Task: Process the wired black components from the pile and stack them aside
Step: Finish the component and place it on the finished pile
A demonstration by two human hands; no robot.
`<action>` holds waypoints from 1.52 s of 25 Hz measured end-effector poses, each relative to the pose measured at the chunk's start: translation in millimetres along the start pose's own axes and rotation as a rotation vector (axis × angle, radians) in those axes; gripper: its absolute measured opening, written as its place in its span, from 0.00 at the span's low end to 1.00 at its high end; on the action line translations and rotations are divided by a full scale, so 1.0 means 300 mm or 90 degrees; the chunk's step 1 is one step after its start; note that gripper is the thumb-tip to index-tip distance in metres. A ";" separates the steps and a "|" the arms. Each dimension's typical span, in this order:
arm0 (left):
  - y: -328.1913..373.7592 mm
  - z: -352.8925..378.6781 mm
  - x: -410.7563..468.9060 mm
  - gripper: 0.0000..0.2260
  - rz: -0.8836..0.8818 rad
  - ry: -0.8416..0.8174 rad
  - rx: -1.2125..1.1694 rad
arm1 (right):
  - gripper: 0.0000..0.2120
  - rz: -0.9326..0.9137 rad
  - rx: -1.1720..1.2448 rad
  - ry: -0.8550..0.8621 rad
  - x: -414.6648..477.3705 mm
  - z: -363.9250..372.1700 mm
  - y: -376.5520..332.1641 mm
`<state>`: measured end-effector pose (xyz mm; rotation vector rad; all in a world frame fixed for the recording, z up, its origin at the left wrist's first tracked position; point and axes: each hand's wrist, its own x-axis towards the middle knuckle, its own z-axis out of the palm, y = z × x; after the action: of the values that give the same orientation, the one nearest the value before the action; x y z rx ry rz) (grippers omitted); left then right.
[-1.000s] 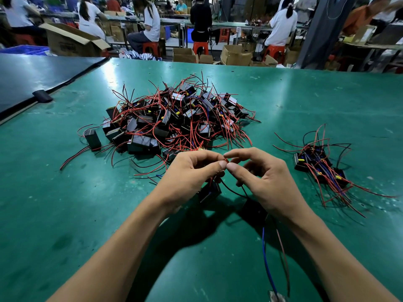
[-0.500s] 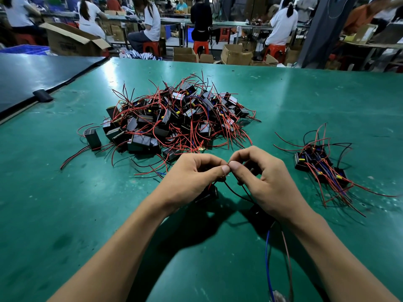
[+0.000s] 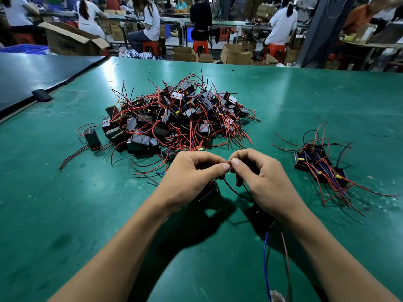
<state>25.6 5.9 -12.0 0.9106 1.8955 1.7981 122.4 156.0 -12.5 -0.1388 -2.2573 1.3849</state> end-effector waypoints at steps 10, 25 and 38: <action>0.024 0.002 -0.008 0.02 0.095 0.075 0.203 | 0.03 -0.087 -0.105 0.047 -0.003 -0.020 0.006; 0.031 0.008 -0.013 0.01 0.131 0.092 0.277 | 0.05 -0.036 -0.110 0.066 0.001 -0.008 0.018; 0.028 0.005 -0.014 0.01 0.127 0.077 0.290 | 0.05 -0.104 -0.181 0.064 0.000 -0.004 0.002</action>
<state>31.3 3.8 -4.6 1.1992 2.4259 1.5795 122.7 157.3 -12.5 -0.1117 -2.3130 0.9488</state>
